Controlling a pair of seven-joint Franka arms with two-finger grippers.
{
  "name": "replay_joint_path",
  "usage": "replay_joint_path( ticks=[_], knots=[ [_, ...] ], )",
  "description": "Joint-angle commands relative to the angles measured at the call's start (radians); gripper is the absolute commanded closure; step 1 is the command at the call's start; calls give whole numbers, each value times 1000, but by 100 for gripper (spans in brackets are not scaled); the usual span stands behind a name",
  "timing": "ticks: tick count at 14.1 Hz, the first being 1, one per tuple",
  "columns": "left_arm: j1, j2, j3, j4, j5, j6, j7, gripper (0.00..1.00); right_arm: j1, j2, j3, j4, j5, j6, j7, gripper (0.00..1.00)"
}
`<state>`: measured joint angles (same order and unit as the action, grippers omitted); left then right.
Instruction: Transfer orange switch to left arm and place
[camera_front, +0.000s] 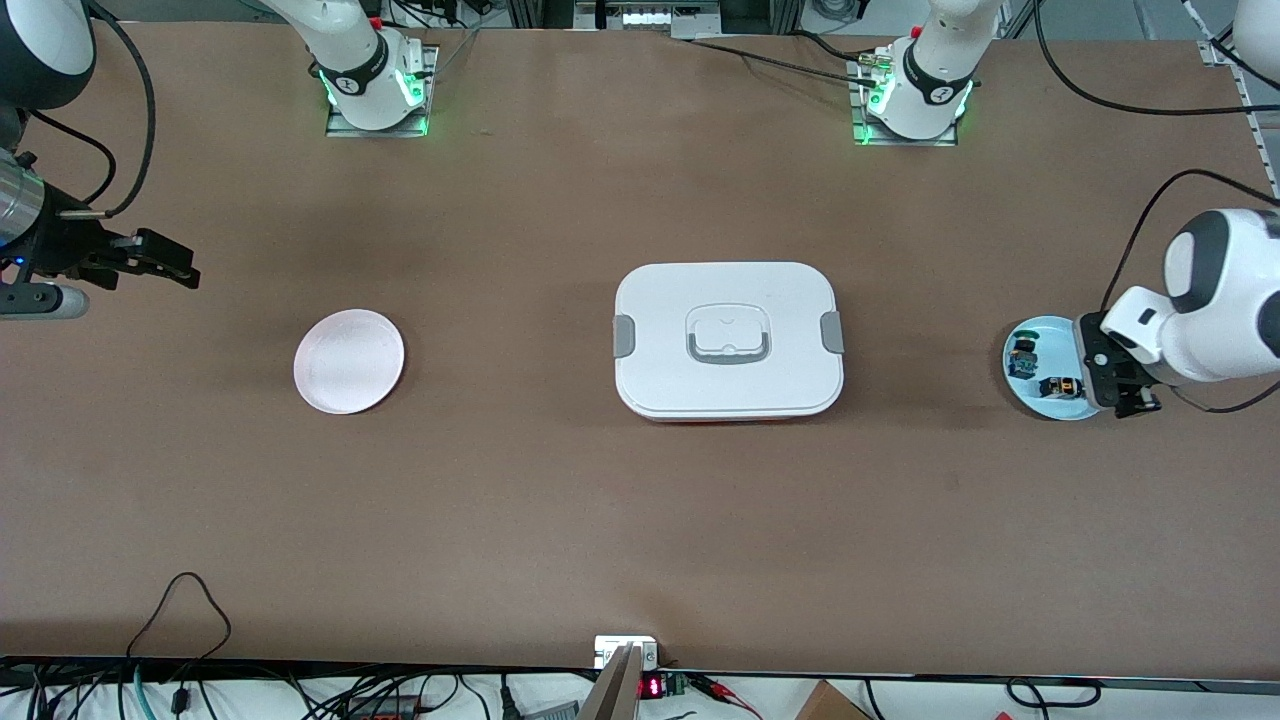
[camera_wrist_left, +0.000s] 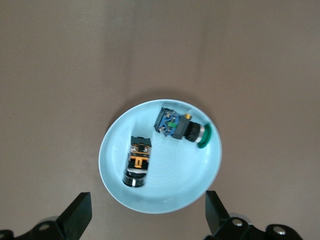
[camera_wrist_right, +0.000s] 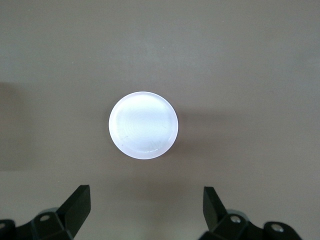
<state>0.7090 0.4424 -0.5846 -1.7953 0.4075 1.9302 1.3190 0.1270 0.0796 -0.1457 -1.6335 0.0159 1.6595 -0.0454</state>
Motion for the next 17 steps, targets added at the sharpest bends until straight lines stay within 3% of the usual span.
replay_joint_path(
  ticks=[1, 7, 10, 11, 12, 15, 17],
  knots=[
    [1, 7, -47, 111, -64, -163, -127, 0, -4, 0, -6, 23, 2, -23, 16, 0],
    [-10, 7, -181, 313, -110, -497, -528, 0, 5, -1, 2, 23, -2, -23, 6, 0],
    [-20, 9, -294, 428, -131, -663, -861, 0, 8, -4, 3, 23, -7, -21, 7, 0],
    [-55, -4, -294, 459, -145, -683, -942, 0, 6, -4, 2, 24, -7, -21, 6, 0],
    [-121, -46, -252, 480, -159, -689, -1059, 0, 3, -3, 0, 29, -7, -23, 3, 0],
    [-371, -134, 117, 504, -316, -598, -1314, 0, 5, -4, 2, 29, -7, -36, -33, 0],
    [-471, -204, 273, 449, -375, -470, -1366, 0, 5, -4, 2, 40, -7, -40, -42, 0]
  ],
)
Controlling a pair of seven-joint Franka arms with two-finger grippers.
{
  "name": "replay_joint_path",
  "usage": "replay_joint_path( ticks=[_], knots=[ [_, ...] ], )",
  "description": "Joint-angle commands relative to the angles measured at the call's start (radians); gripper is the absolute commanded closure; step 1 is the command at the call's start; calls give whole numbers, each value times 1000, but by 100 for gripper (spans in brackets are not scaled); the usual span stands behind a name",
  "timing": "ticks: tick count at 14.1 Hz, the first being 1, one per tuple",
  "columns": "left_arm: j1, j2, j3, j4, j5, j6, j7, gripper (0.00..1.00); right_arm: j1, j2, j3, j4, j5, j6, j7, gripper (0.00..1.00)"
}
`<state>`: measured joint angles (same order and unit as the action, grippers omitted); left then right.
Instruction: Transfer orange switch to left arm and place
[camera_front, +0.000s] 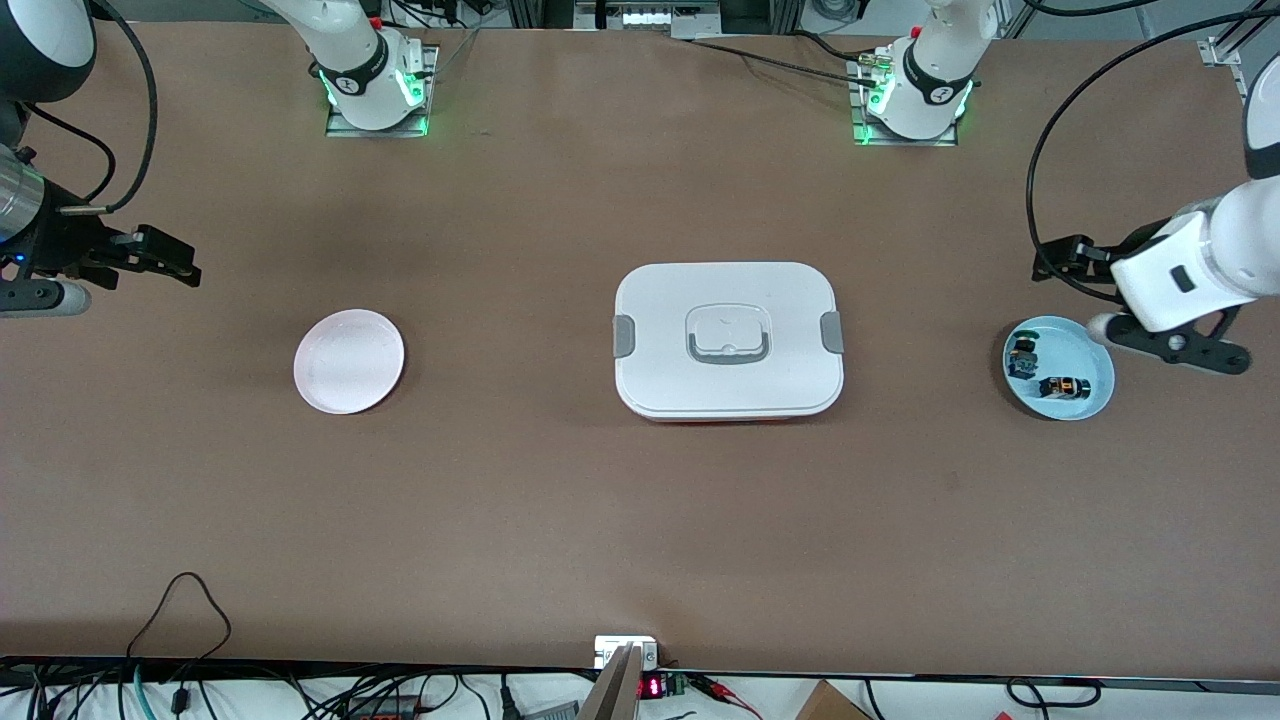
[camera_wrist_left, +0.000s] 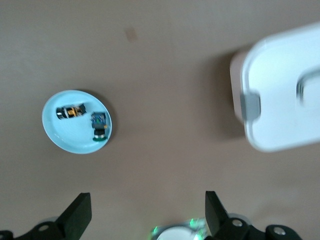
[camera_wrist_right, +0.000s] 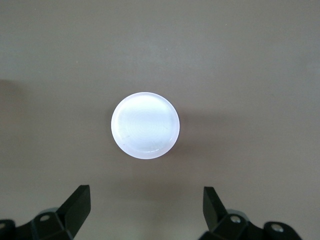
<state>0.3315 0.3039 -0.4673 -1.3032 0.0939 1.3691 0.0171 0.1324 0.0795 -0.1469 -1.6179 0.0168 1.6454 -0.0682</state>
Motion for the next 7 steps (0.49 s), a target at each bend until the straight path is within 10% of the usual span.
replay_joint_path(
  ticks=[1, 7],
  knots=[
    [-156, -118, 229, -88, -59, 138, -100, 0, 1, -1, 3, 33, -9, -27, -15, 0],
    [-377, -344, 495, -410, -62, 372, -138, 0, 6, -3, 6, 46, -35, -44, -10, 0]
  ],
)
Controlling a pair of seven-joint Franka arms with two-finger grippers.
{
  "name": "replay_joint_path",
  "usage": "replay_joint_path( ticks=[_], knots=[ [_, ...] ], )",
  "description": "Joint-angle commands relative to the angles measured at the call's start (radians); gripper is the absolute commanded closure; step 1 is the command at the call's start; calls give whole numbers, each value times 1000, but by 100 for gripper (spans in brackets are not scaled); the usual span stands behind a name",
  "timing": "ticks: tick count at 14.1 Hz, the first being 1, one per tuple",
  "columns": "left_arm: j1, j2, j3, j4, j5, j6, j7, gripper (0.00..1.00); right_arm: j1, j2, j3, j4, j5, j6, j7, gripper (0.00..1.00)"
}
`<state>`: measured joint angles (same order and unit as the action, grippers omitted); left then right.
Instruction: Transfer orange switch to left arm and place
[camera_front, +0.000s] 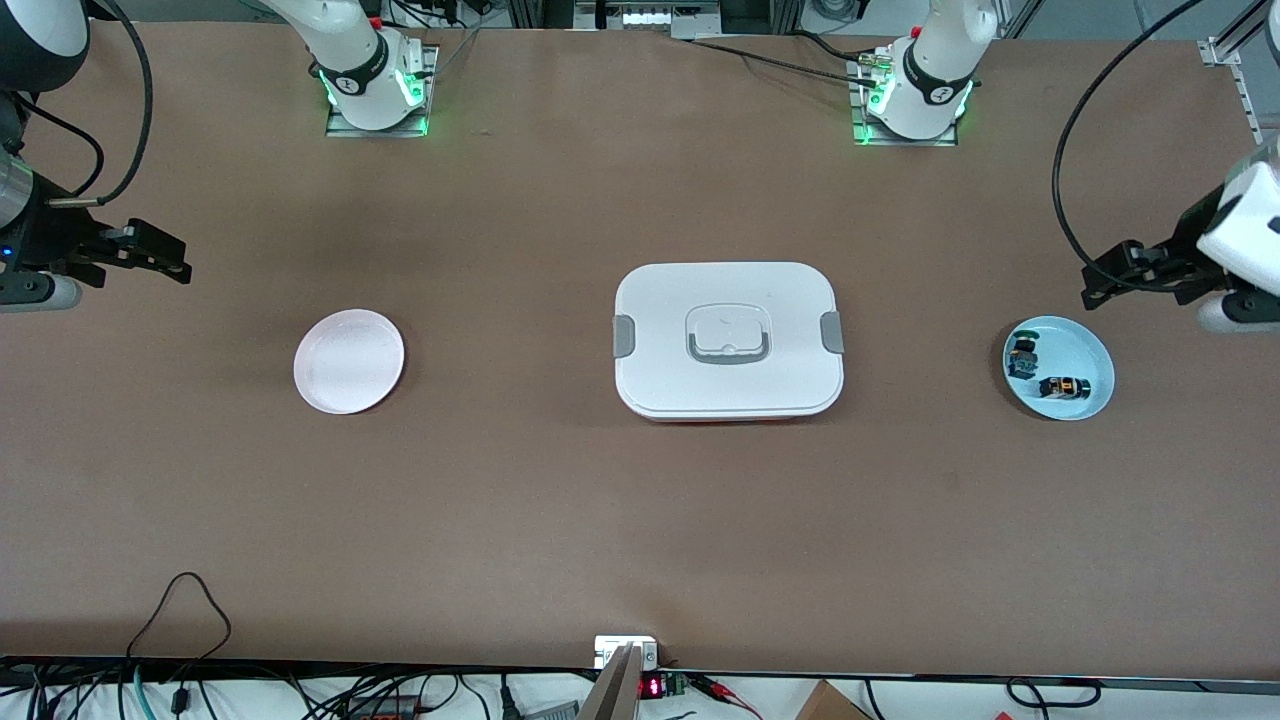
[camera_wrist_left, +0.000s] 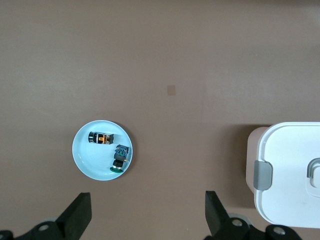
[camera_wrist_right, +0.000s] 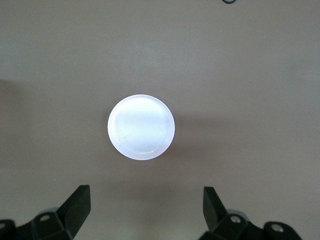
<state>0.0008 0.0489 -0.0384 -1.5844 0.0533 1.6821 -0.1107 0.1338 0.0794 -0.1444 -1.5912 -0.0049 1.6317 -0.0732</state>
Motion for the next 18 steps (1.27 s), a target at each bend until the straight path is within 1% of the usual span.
replay_joint_path(
  ticks=[1, 3, 5, 11, 15, 18],
  knots=[
    [-47, -86, 66, -125, -21, 56, -10, 0, 3, -3, 3, 19, -12, -30, 9, 0],
    [-35, -48, 66, -82, -20, 48, 32, 0, 3, -4, 3, 22, -10, -30, 20, 0],
    [-33, -52, 61, -74, -23, 2, 118, 0, 3, -3, 3, 22, -6, -39, 21, 0],
    [-28, -52, 65, -69, -23, -21, 118, 0, 4, -7, 3, 22, -4, -65, 26, 0],
    [-28, -47, 65, -69, -21, -22, 120, 0, 6, -21, 11, 10, -17, -79, 78, 0],
    [-28, -47, 60, -69, -21, -22, 118, 0, 3, -53, 9, -42, -18, -53, 64, 0]
  ],
)
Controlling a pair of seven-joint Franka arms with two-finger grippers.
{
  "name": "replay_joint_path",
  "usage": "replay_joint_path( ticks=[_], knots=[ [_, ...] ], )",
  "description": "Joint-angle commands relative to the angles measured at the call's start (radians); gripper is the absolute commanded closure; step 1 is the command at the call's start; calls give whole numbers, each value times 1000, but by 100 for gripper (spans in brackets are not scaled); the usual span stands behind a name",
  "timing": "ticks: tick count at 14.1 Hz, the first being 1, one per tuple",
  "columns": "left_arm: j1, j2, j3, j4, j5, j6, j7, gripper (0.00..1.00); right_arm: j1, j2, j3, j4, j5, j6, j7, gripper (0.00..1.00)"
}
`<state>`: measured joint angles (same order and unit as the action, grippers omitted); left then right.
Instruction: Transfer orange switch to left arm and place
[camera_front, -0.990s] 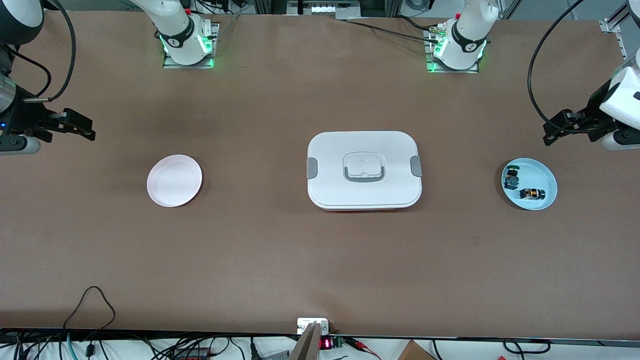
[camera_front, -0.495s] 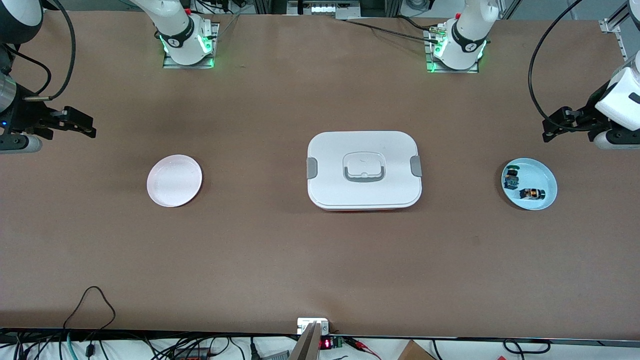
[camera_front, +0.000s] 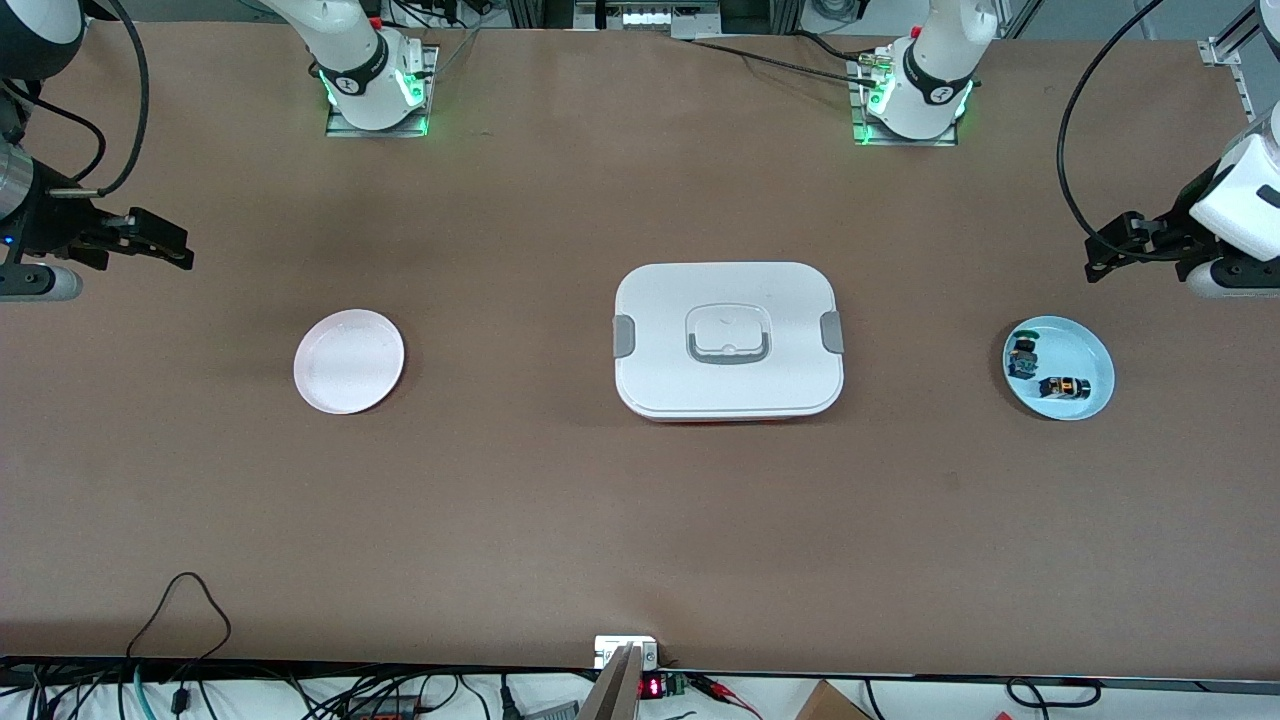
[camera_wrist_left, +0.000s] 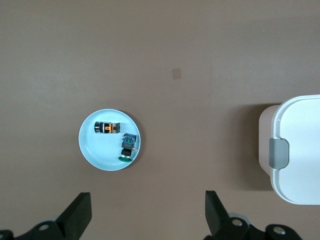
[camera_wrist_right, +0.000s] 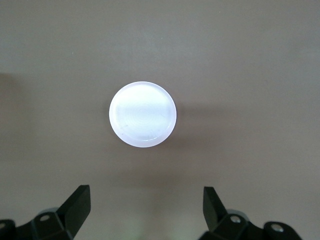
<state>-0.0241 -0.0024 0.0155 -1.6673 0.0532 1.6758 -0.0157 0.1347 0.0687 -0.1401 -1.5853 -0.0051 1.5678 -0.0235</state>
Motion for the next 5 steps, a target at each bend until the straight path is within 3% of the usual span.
replay_joint_path(
  ticks=[1, 5],
  knots=[
    [-4, 4, 6, 15, -21, -18, 23, 0, 2, -61, 5, -73, -18, 30, 14, 0],
    [-4, 4, 6, 15, -21, -18, 23, 0, 0, -69, 5, -75, -16, 25, 10, 0]
  ],
)
